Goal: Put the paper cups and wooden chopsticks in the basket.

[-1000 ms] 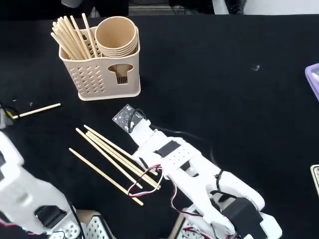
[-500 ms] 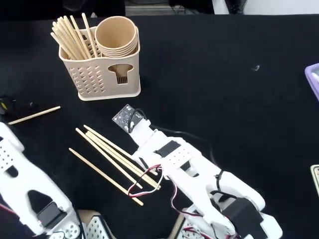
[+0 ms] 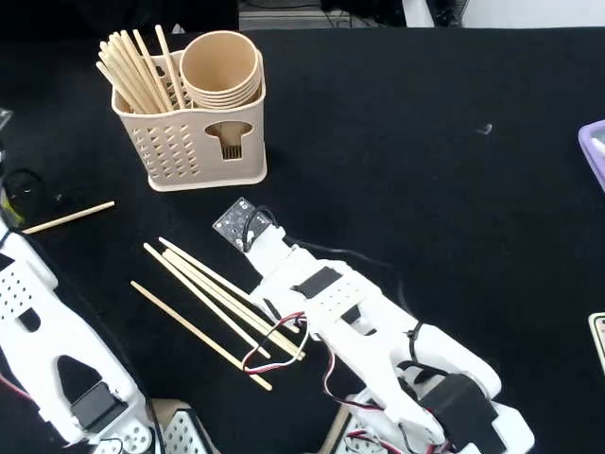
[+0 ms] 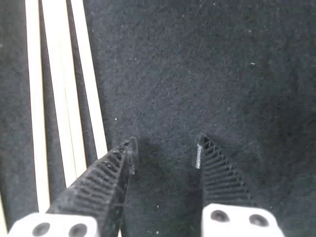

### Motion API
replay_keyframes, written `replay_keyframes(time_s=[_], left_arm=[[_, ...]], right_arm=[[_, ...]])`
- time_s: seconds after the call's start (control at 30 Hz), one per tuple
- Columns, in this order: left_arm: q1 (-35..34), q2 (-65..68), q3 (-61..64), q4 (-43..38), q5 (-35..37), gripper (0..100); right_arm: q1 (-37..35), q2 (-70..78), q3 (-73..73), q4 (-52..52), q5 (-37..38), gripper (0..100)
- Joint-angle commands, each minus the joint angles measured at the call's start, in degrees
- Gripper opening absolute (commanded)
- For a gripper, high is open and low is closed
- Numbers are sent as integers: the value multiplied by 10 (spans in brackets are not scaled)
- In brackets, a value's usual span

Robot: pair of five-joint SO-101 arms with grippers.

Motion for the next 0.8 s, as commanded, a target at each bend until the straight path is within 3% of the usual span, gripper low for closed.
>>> replay_keyframes(time_s=[0.0,0.3,0.6,0.77], left_arm=[[18,-49,26,15,-39,229],[34,-35,119,9,-108,229],[52,4,121,9,-106,218],[34,4,120,12,-111,18]], right_arm=[[9,1,-29,-13,8,191],[9,1,-29,-13,8,191],[9,1,-29,-13,9,191],[9,1,-29,-13,9,191]])
